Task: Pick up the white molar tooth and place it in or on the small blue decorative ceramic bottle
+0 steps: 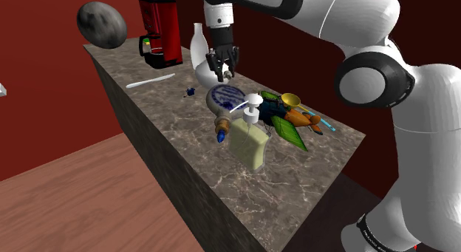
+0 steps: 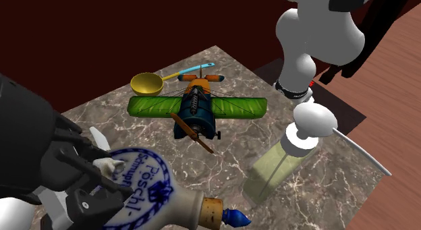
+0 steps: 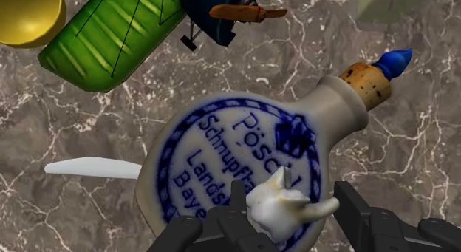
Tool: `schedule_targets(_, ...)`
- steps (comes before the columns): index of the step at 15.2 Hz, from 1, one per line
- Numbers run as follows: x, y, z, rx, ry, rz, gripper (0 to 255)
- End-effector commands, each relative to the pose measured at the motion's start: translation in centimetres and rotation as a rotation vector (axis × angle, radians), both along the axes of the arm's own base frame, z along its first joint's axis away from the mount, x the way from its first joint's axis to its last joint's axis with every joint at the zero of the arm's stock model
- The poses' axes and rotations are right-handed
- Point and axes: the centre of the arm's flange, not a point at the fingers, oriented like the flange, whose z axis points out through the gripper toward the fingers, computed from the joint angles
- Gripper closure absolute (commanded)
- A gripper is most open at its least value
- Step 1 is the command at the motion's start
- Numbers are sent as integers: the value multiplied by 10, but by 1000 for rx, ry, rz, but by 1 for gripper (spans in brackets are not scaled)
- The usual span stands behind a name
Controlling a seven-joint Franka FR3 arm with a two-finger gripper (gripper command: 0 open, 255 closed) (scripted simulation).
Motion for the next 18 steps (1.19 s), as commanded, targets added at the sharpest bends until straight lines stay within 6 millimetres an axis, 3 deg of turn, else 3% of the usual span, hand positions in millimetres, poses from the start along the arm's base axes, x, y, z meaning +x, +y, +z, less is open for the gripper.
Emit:
schedule_targets(1,11,4,-12,0,1,0,255)
schedule_targets(13,11,4,-75,0,1,0,255)
schedule_targets(18,11,4,-79,0,1,0,255)
